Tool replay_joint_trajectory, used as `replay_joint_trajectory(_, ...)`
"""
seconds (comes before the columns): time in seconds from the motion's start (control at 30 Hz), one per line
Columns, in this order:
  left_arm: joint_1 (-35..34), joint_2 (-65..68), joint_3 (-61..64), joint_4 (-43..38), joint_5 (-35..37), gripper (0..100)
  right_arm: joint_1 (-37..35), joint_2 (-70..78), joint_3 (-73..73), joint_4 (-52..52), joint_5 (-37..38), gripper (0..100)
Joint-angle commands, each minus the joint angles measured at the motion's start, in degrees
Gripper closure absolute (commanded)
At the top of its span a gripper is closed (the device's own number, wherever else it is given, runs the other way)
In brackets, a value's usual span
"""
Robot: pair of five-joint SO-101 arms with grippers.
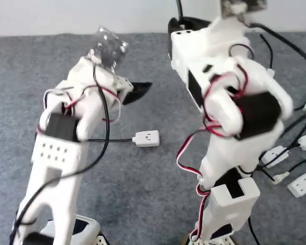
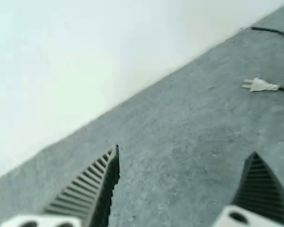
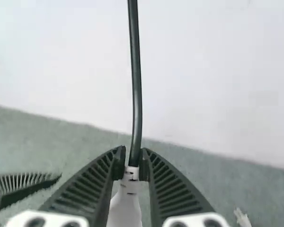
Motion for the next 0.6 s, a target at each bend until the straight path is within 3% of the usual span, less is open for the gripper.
replay_joint_trajectory(0.0,3.25,-7.74,-2.68,3.78,-2.46,60,-0.57,-0.48,-6.07,0.04,0.35,99.0)
replay_joint_trajectory(0.57,21.01,-30.95,-2.86,15.12,-18.64,60,-0.48,-3.74,-5.63,-8.92,0.70,99.0)
